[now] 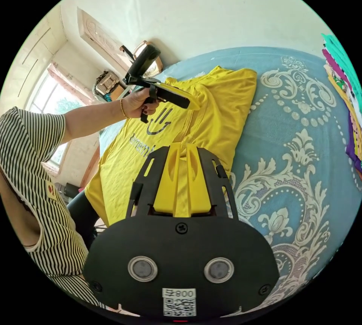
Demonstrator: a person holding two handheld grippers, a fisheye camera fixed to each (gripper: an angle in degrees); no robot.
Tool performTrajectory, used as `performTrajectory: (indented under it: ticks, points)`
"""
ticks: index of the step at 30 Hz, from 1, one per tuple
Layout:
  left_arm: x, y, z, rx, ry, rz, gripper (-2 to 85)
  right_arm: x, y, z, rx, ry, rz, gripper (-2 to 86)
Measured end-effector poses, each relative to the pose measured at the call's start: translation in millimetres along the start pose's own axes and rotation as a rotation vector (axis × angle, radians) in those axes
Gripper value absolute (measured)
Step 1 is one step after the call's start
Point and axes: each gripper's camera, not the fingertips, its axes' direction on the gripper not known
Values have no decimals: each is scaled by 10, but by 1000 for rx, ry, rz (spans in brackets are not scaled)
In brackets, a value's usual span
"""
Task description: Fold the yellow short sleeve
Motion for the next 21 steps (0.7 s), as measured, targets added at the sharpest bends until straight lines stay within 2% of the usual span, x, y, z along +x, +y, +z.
performTrajectory:
  ticks: [5, 10, 21]
  points:
    - [-16, 98, 5, 17, -27, -45, 41, -221, -117, 454, -95, 113, -33, 55]
    - [29, 239, -50, 68, 15, -74, 15, -339, -159, 674, -137, 196, -53, 22]
    - [206, 631, -277, 190, 127, -120, 7, -64, -12, 235, -2, -57, -85, 3]
